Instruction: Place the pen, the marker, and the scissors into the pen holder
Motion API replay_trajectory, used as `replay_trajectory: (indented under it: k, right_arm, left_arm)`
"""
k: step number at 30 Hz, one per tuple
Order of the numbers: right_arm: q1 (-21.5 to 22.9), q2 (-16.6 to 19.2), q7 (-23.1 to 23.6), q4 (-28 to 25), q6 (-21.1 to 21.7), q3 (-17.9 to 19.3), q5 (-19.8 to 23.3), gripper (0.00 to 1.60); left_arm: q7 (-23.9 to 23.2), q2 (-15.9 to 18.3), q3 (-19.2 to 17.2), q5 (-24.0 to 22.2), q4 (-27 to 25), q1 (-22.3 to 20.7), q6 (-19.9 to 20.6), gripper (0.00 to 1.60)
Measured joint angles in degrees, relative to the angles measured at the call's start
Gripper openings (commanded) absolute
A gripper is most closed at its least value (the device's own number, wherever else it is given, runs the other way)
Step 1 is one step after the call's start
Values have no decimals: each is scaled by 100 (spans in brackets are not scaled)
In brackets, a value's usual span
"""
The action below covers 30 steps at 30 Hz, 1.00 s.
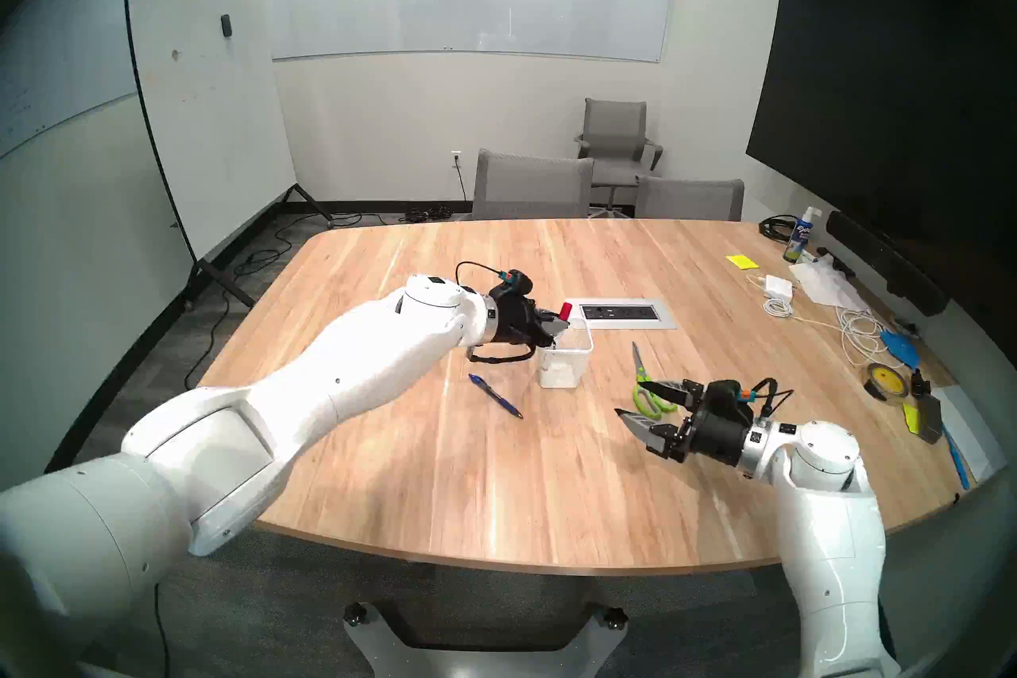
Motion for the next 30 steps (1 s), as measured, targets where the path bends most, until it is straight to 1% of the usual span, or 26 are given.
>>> replay_trajectory:
  k: [11,12,14,15,17,18,19,26,28,29,30]
  right_arm:
    - [5,-10,11,0,2,12,-14,160]
    - [5,-12,12,0,2,13,-16,160]
    - [6,-15,15,0,2,15,-20,160]
    - [7,-16,16,0,3,16,-21,160]
    - [8,-18,19,0,4,19,-24,160]
    - [8,-19,19,0,4,19,-25,160]
    - [8,-19,20,0,4,20,-25,160]
    - [11,-28,27,0,7,28,-37,160]
    - [12,-30,29,0,8,30,-41,160]
    - [12,-31,29,0,8,30,-42,160]
    - [13,-33,31,0,9,32,-44,160]
  left_arm:
    - [-114,-108,3,1,123,-51,-33,0]
    - [-127,-117,3,0,133,-55,-33,11]
    - [-149,-131,3,-3,143,-60,-34,23]
    - [-156,-136,3,-4,147,-62,-35,26]
    - [-171,-147,3,-6,151,-66,-35,42]
    - [-173,-149,2,-7,151,-66,-35,42]
    - [-175,-151,2,-7,152,-67,-35,56]
    - [-195,-163,-6,-14,152,-67,-34,70]
    - [-196,-161,-10,-17,137,-61,-32,70]
    - [-196,-161,-10,-17,132,-59,-31,77]
    - [-196,-159,-12,-18,118,-55,-30,78]
